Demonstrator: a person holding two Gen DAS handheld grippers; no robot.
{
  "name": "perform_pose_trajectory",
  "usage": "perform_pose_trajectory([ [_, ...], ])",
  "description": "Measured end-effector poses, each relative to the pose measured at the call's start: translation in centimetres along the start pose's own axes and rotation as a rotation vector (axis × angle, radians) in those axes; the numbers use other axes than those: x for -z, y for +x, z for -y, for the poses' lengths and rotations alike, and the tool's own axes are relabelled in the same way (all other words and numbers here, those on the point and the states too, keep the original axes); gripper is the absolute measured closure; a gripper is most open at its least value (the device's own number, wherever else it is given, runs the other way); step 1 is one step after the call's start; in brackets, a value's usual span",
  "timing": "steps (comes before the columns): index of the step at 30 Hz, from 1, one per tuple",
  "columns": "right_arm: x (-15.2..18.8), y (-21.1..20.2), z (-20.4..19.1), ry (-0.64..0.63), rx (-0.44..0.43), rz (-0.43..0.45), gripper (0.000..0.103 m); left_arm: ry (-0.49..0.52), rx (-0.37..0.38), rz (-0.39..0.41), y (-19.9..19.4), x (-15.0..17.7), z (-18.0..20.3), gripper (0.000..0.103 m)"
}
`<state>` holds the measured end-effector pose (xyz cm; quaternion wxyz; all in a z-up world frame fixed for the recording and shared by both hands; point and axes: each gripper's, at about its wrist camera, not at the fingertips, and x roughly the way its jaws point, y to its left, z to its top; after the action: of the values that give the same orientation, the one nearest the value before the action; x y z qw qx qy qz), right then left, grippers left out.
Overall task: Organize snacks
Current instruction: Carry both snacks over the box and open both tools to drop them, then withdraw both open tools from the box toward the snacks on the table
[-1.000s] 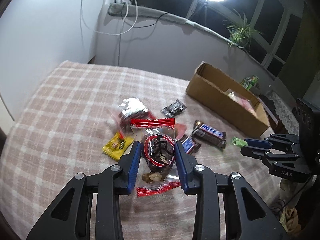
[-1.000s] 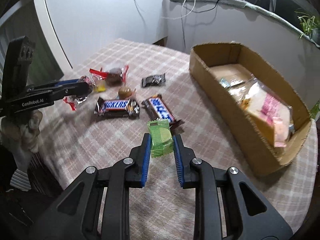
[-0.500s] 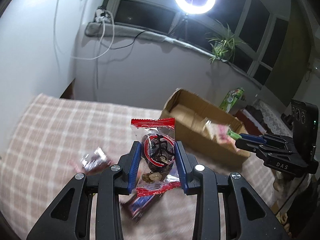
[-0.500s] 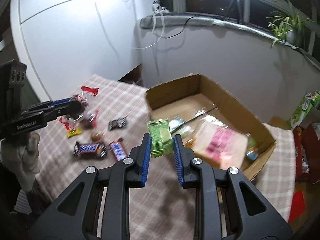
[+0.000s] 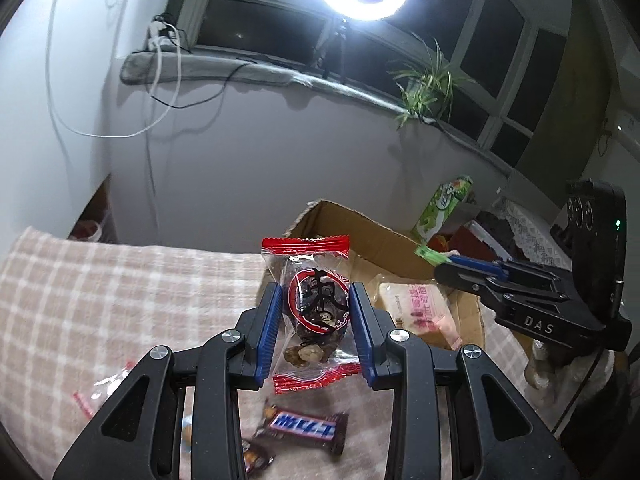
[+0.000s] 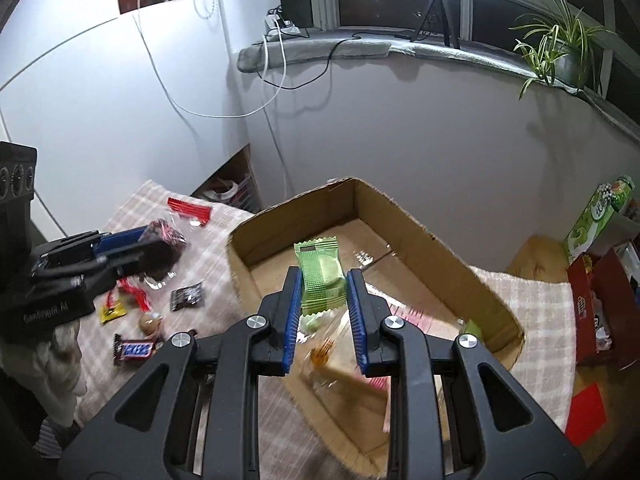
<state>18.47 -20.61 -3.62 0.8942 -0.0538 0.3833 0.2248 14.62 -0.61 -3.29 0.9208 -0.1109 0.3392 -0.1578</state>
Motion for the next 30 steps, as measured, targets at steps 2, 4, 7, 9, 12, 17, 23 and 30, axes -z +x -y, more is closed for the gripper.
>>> perform_pose_trajectory([
  [2, -0.5, 0.8, 0.3, 0.001, 0.004, -0.009, 0.08, 0.027, -0.01, -0.013, 1.0, -0.4, 0.7, 0.07],
  [4, -1.0, 1.8, 0.6, 0.008, 0.007, -0.024, 0.08, 0.038, -0.015, -0.024, 1.8, -0.7, 1.1, 0.07],
  [7, -1.6, 3.2, 1.2, 0.021, 0.018, -0.04, 0.08, 0.051, -0.023, -0.044, 3.3, -1.1, 1.5, 0.07],
  [9, -1.8, 3.9, 1.7, 0.035, 0.017, -0.051, 0.08, 0.057, -0.027, -0.057, 4.1, -1.3, 1.6, 0.07],
  [12, -2.1, 5.0, 2.2, 0.048, 0.022, -0.065, 0.079, 0.044, -0.025, -0.076, 5.1, -1.2, 1.5, 0.07],
  [17, -2.1, 6.0, 2.6, 0.055, 0.031, -0.083, 0.079, 0.043, -0.025, -0.098, 6.4, -1.2, 1.6, 0.07],
  [23, -2.1, 6.2, 2.5, 0.047, 0.054, -0.087, 0.075, 0.084, -0.045, -0.11, 7.0, -1.1, 2.4, 0.068],
  [30, -2.0, 5.6, 2.8, 0.053, 0.074, -0.074, 0.059, 0.069, -0.045, -0.099, 6.9, -1.3, 2.2, 0.057],
])
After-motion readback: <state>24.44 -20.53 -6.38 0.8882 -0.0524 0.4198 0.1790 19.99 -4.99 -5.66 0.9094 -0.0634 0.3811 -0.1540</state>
